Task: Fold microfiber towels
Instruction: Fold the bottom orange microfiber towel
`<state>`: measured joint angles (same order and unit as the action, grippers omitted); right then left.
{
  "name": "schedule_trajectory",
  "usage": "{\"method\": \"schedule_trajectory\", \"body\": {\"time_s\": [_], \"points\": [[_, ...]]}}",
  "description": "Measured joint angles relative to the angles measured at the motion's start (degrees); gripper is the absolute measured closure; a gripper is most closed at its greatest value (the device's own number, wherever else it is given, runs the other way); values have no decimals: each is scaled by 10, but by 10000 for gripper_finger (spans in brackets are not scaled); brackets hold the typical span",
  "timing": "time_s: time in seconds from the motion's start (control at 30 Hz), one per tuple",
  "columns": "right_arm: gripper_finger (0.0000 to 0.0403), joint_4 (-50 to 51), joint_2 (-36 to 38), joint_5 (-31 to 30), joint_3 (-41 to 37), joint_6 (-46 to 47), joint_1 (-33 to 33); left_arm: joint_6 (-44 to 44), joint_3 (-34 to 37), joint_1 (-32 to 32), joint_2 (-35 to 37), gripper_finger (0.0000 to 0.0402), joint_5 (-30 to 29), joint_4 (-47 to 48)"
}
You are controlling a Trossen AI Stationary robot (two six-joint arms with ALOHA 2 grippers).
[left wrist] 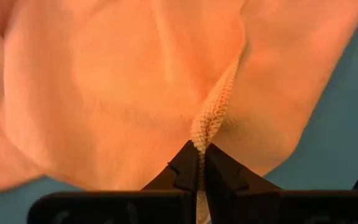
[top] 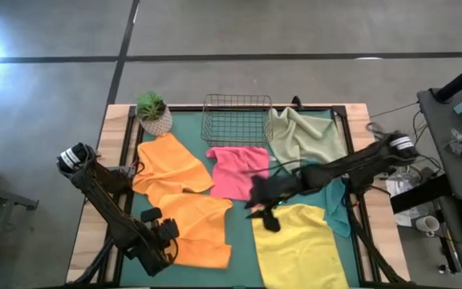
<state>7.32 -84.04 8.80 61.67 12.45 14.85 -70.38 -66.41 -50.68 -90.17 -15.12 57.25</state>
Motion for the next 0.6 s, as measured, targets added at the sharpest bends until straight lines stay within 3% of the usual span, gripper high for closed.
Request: {"method": "schedule_trajectory", "body": {"time_s": [0.37,0.6], "points": [[248,-3,-183,2,177,-42,7,39,-5,-11,1,401,-25,-2],[248,5,-252,6,231,-46,7,71,-5,-17,1,401,-49,8]]}}
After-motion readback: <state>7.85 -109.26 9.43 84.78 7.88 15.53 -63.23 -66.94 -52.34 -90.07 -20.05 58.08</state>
